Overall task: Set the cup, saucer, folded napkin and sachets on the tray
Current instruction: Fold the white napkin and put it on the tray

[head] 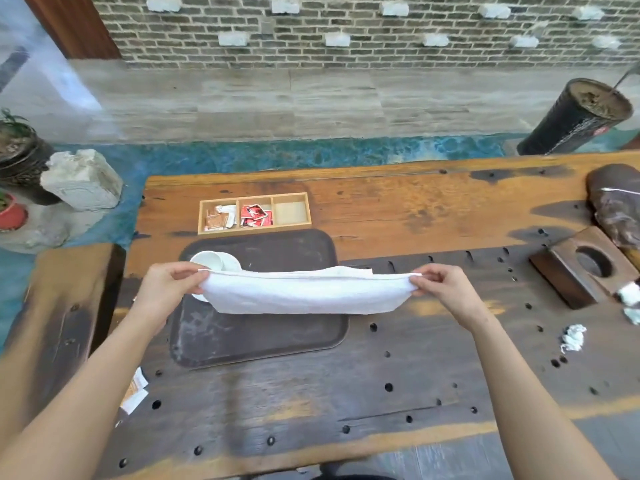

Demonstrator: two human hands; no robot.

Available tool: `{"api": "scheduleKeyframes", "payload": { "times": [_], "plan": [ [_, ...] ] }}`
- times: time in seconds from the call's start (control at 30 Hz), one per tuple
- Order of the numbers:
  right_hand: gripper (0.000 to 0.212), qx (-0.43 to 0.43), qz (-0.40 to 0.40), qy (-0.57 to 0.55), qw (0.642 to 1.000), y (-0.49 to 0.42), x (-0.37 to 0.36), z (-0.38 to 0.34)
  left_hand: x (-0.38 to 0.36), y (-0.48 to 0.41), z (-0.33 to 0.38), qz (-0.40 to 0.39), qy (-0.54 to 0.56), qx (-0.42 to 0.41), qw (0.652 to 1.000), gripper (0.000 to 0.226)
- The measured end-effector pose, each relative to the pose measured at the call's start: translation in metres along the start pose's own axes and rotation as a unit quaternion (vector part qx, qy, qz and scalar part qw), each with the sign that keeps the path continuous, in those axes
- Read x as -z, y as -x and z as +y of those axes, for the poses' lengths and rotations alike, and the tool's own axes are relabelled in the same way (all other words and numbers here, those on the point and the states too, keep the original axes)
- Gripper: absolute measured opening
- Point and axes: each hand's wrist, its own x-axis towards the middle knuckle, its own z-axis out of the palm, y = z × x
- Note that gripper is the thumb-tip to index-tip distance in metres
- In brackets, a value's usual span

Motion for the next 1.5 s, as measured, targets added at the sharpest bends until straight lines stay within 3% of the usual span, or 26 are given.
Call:
{"api": "scheduleKeyframes", "payload": {
  "times": [0.1,0.47,0.63,0.8,1.07,1.17,1.37,1.5],
  "plan": [
    [0.010,-0.027,-0.003,0.006,1.000,-0.001,-0.001,0.013,-0.006,0.000,-0.019,-0.001,-0.008,0.028,1.000,0.019],
    [0.017,-0.098,-0.008,0.036,0.994,-0.040,-0.020,0.057,-0.048,-0.012,-0.064,0.041,-0.068,0.091,0.993,0.009],
    [0.017,-0.087,0.021,0.051,0.995,-0.066,-0.032,0.066,-0.065,-0.026,-0.070,0.090,-0.074,0.122,0.986,0.005],
    [0.019,-0.085,0.034,0.095,0.991,-0.101,-0.039,0.062,-0.074,-0.038,-0.074,0.126,-0.082,0.127,0.980,0.028],
    [0.024,-0.075,0.019,0.141,0.987,-0.154,-0.053,0.057,-0.091,-0.059,-0.075,0.185,-0.107,0.119,0.970,0.011],
    [0.022,-0.074,0.018,0.160,0.984,-0.164,-0.058,0.062,-0.097,-0.061,-0.077,0.218,-0.114,0.136,0.960,0.018],
    [0.033,-0.053,-0.005,0.263,0.963,-0.157,-0.079,0.076,-0.125,-0.026,-0.108,0.257,-0.090,0.264,0.925,0.024],
    [0.031,0.024,-0.045,0.333,0.941,-0.146,-0.111,0.077,-0.144,-0.001,-0.137,0.208,-0.008,0.399,0.893,0.022]
  ]
}}
